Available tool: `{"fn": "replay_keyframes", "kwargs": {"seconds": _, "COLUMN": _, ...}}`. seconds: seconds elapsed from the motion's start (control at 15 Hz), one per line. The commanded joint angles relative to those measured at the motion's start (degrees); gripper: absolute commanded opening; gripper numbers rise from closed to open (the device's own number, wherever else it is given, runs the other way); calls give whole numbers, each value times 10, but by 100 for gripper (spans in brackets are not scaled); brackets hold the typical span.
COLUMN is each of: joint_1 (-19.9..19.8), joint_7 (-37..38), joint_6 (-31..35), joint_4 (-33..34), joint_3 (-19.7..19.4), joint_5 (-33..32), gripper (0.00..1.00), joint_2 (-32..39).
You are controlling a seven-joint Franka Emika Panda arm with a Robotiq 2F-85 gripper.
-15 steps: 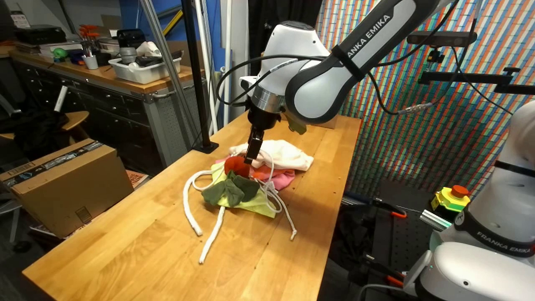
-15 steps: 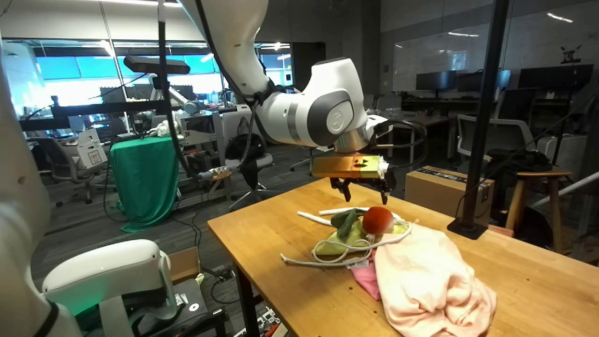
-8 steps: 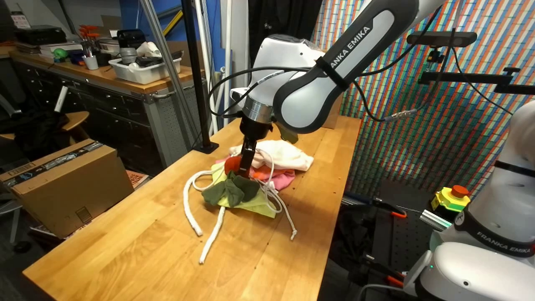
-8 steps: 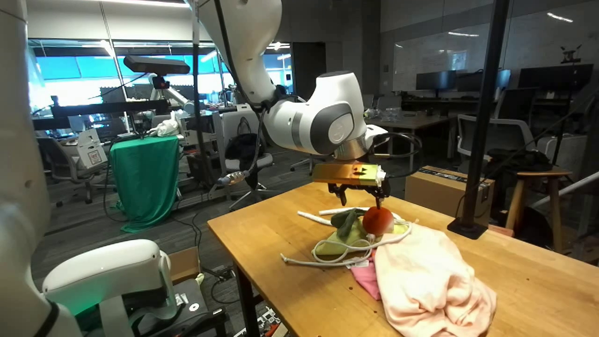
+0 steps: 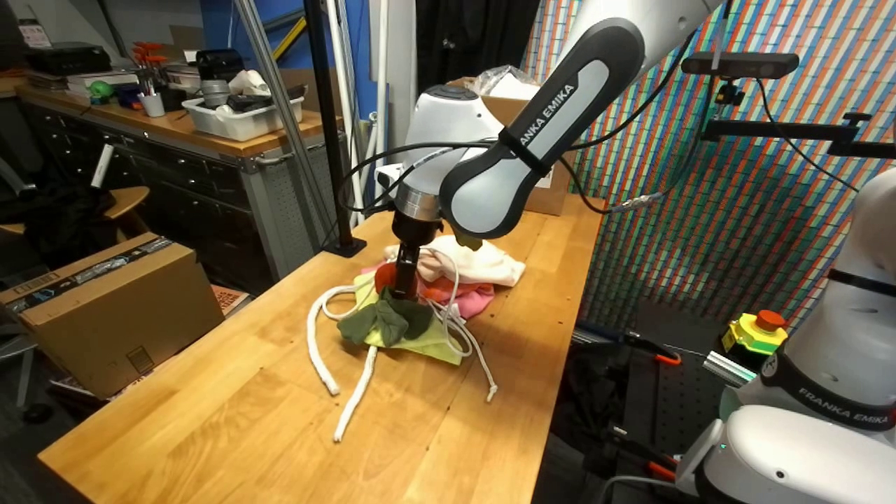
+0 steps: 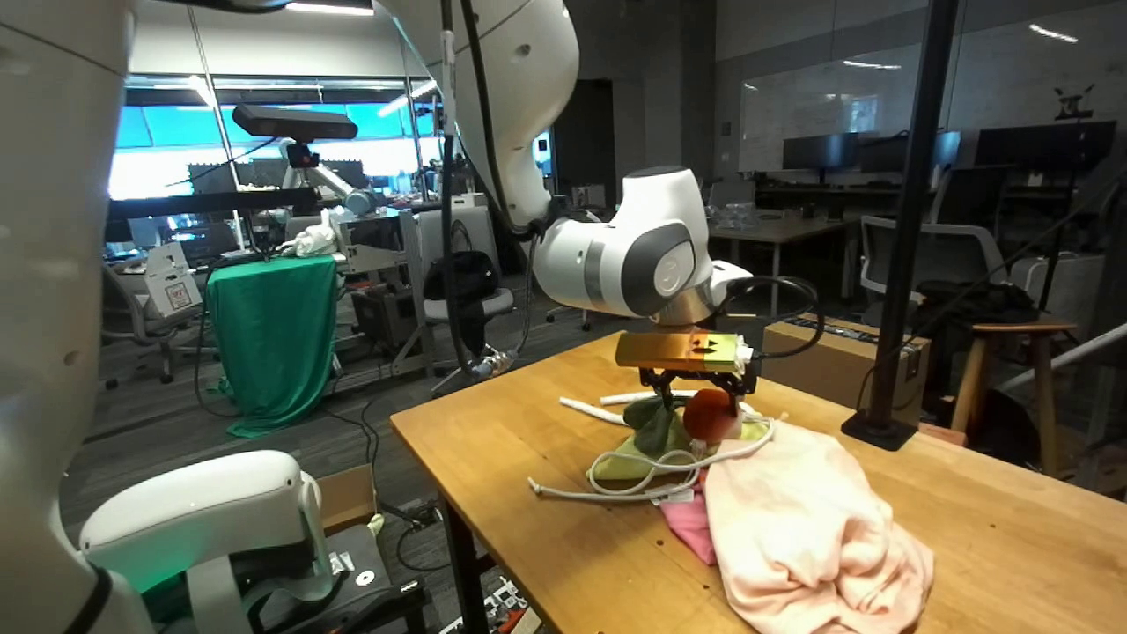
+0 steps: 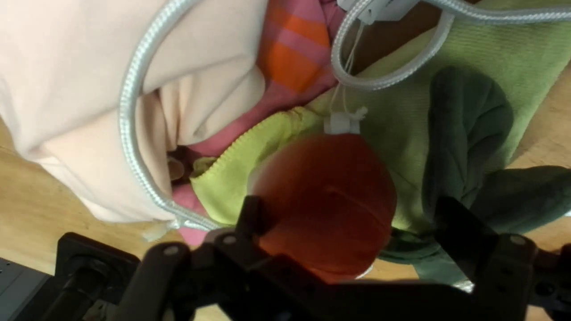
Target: Pick up the clothes from the table and put them around the table.
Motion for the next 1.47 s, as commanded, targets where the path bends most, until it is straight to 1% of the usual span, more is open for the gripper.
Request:
{"fn": "replay_keyframes", "kwargs": {"seconds": 0.0, "joint_1": 7, "joint_7": 11, "joint_6": -5, "joint_4": 54, "joint_3": -8, "joint_5": -10, "gripper": 100, "joint_2": 47}}
{"fn": "replay_keyframes", "kwargs": {"seconds": 0.07, "joint_1": 6, "joint_7": 11, "joint_6": -6, "joint_4": 61, "joint_3": -8, "joint_5": -10, "gripper": 100, "joint_2": 53}}
{"fn": "replay_keyframes", "kwargs": {"seconds": 0.13, "joint_1": 3, "joint_7": 7, "joint_6": -8, "joint_4": 67, "joint_3": -6, "joint_5": -6, "gripper": 78, "joint_2": 58}}
{"fn": "replay_keyframes", "kwargs": {"seconds": 0.27, "joint_1": 3, "joint_7": 8, "joint_6": -5, "joint_4": 74, "joint_3": -7, "joint_5": -7, "gripper": 68, "joint_2": 65}}
{"fn": "replay_keyframes", "kwargs": {"seconds": 0.4, "joint_1": 6, "joint_7": 15, "joint_6": -4, "joint_4": 75, "joint_3": -14, "joint_5": -12, "gripper": 50, "joint_2": 64}}
{"fn": "replay_keyframes", "kwargs": {"seconds": 0.47, "joint_1": 8, "joint_7": 15, "joint_6": -4, "joint_4": 74, "joint_3": -17, "joint_5": -15, "gripper": 44, "joint_2": 62}}
{"fn": "replay_keyframes", "kwargs": {"seconds": 0.67, "joint_1": 22, "joint_7": 39, "joint_6": 1, "joint_4": 54, "joint_3": -40, "joint_5": -34, "gripper": 22, "joint_2": 39}}
{"fn": "replay_keyframes", "kwargs": {"seconds": 0.87, "joint_1": 37, "joint_7": 72, "joint_6": 8, "joint_4": 37, "joint_3": -65, "joint_5": -59, "gripper": 2, "joint_2": 17}}
{"fn": "replay_keyframes", "kwargs": {"seconds": 0.93, "joint_1": 36, "joint_7": 79, "joint_6": 5, "joint_4": 31, "joint_3": -68, "joint_5": -62, "gripper": 2, "joint_2": 6}}
{"fn": "replay_keyframes", "kwargs": {"seconds": 1.0, "joint_1": 39, "joint_7": 87, "joint_6": 4, "joint_4": 26, "joint_3": -74, "joint_5": -67, "gripper": 5, "joint_2": -3}}
{"fn": "replay_keyframes", "kwargs": {"seconds": 1.13, "joint_1": 37, "joint_7": 95, "joint_6": -1, "joint_4": 12, "joint_3": -79, "joint_5": -70, "gripper": 3, "joint_2": -27}}
{"fn": "replay_keyframes", "kwargs": {"seconds": 1.4, "joint_1": 40, "joint_7": 118, "joint_6": 1, "joint_4": -22, "joint_3": -91, "joint_5": -94, "gripper": 4, "joint_2": -78}}
